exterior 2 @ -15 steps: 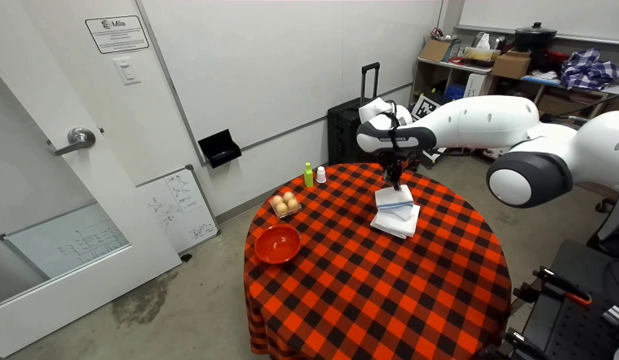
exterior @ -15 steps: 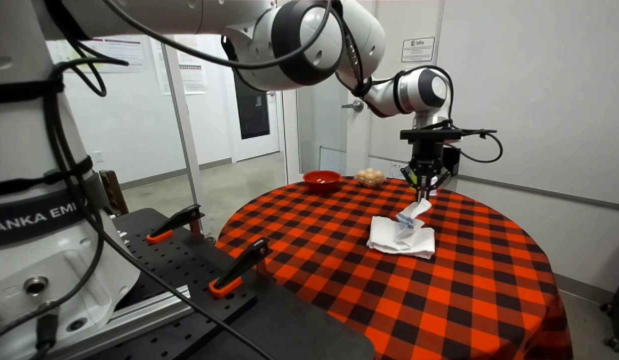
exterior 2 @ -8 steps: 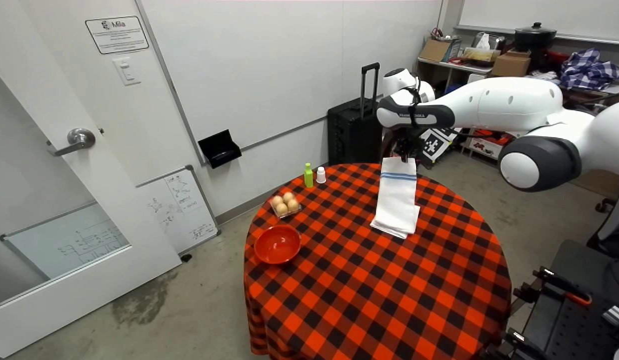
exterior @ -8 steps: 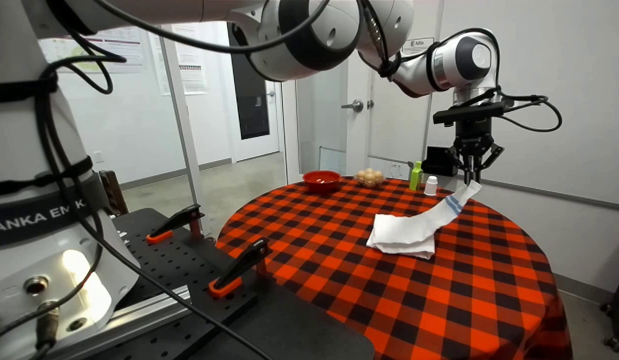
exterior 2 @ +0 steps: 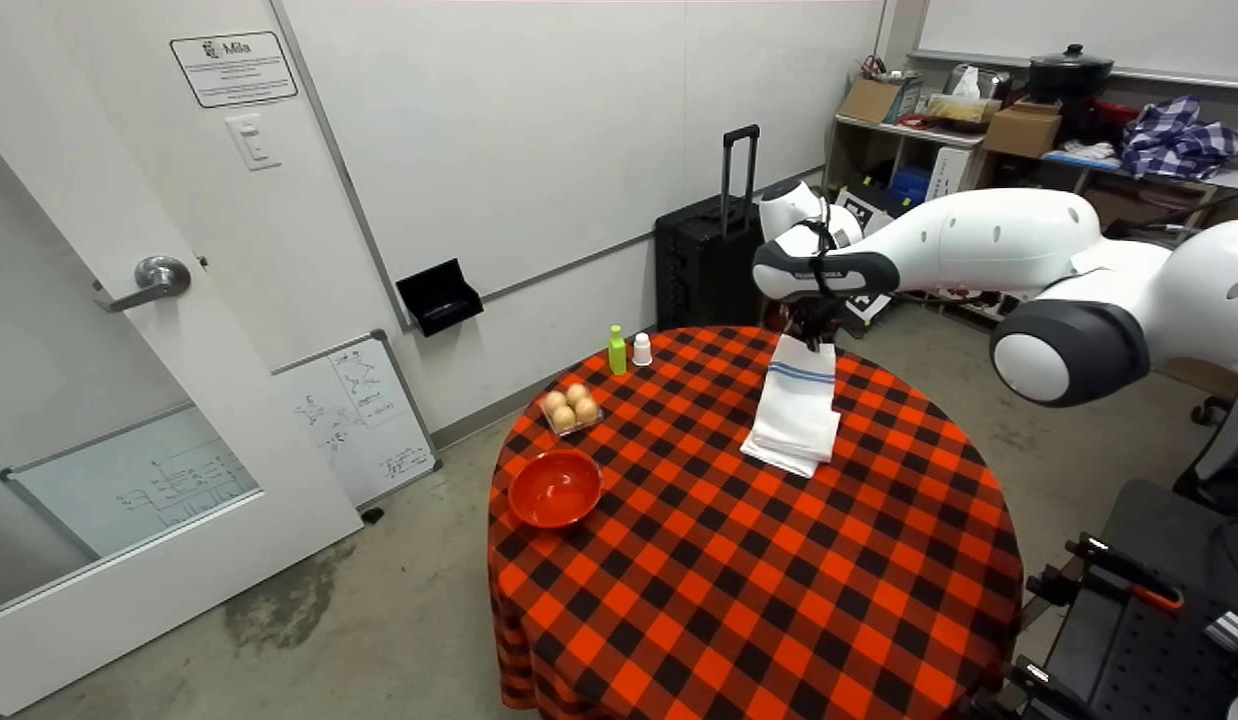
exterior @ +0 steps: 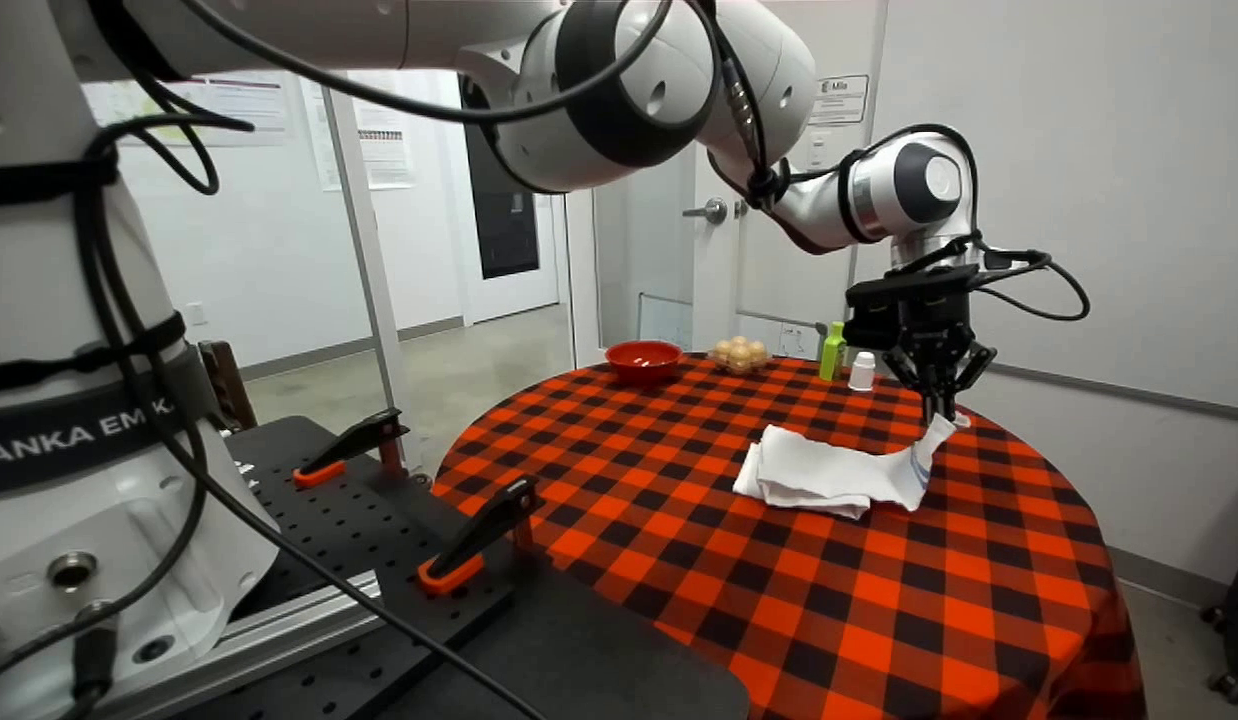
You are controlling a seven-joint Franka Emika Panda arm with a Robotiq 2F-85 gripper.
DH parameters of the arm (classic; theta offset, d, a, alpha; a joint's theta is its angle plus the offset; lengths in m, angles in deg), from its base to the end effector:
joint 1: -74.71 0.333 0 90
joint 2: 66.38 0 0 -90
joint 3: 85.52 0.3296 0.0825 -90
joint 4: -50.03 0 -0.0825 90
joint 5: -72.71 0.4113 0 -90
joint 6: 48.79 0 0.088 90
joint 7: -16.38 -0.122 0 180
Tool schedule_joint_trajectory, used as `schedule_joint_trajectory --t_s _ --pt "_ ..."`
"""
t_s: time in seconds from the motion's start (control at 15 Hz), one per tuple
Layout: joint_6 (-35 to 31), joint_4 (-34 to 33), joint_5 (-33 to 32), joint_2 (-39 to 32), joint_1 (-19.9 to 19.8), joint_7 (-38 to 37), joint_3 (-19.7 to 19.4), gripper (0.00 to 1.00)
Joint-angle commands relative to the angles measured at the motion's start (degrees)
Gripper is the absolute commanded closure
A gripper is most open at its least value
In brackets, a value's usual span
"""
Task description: Fold the cloth
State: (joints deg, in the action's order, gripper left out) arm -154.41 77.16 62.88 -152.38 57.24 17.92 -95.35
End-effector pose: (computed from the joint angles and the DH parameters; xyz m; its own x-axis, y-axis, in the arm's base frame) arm 0.7571 -0.3143 0.0644 0.9536 -0.2624 -0.1478 -0.2052 -0.9254 0.3187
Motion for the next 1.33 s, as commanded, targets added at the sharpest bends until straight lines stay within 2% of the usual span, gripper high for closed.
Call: schedule_joint_trajectory --t_s 0.0,0.27,0.8,0.87,1.27 --pt "-1.1 3.3 -1.3 -0.1 2.0 -1.1 -0.7 0.98" --pt "0.3 5.1 -0.9 -0.2 4.3 1.4 0.5 0.98" --pt "2.1 3.6 -0.5 -0.1 6.9 9.7 2.6 0.98" --pt "1.0 7.5 -0.6 2.3 7.0 11.2 2.9 0.98" --pt "4.4 12.3 0.0 6.2 5.0 22.2 4.1 0.98"
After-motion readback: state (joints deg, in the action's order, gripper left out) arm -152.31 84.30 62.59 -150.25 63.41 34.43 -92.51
